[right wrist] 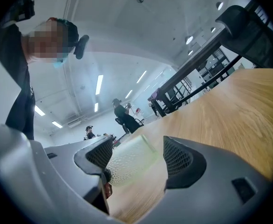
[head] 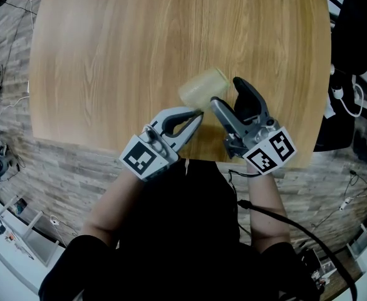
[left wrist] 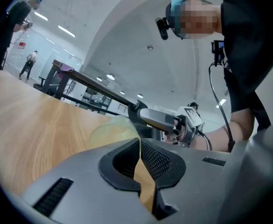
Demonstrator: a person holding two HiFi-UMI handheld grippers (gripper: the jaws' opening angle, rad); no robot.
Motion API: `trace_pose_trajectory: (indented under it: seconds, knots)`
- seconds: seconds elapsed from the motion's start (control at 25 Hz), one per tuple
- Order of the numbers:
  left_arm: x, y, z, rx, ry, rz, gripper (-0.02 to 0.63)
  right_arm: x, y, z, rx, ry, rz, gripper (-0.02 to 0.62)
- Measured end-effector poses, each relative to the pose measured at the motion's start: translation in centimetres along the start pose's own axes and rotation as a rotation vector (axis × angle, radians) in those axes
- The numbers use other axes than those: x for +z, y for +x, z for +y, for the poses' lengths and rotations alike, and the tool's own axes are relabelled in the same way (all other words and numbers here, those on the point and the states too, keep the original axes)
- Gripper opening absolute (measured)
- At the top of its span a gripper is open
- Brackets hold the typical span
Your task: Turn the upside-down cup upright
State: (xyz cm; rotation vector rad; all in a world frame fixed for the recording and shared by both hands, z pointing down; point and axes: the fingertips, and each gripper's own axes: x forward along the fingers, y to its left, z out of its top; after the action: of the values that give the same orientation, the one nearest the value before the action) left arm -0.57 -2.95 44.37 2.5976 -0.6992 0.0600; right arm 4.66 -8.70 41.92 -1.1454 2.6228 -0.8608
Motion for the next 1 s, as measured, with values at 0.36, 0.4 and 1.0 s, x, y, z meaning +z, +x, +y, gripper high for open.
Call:
trace_pose_trajectory:
  seconds: [0.36, 0.4, 1.0]
  knots:
    - [-0.7, 0.1, 0.4, 0.062, 0.089, 0.068, 0.015, -0.1, -0.7, -1.0, -0.103, -0.151, 0.026, 0.283]
    - [-0.7, 0.1, 0.5, 0.068, 0.093, 0.077, 0.015, 0.0, -0.8, -1.1, -0.122, -0.183, 0.027, 0.282]
    - [-1.2, 0.8, -0.6, 0.089, 0.376, 0.223, 0.015, -1.1, 0.8, -2.4, -0.286, -0.358, 0.138, 0.014]
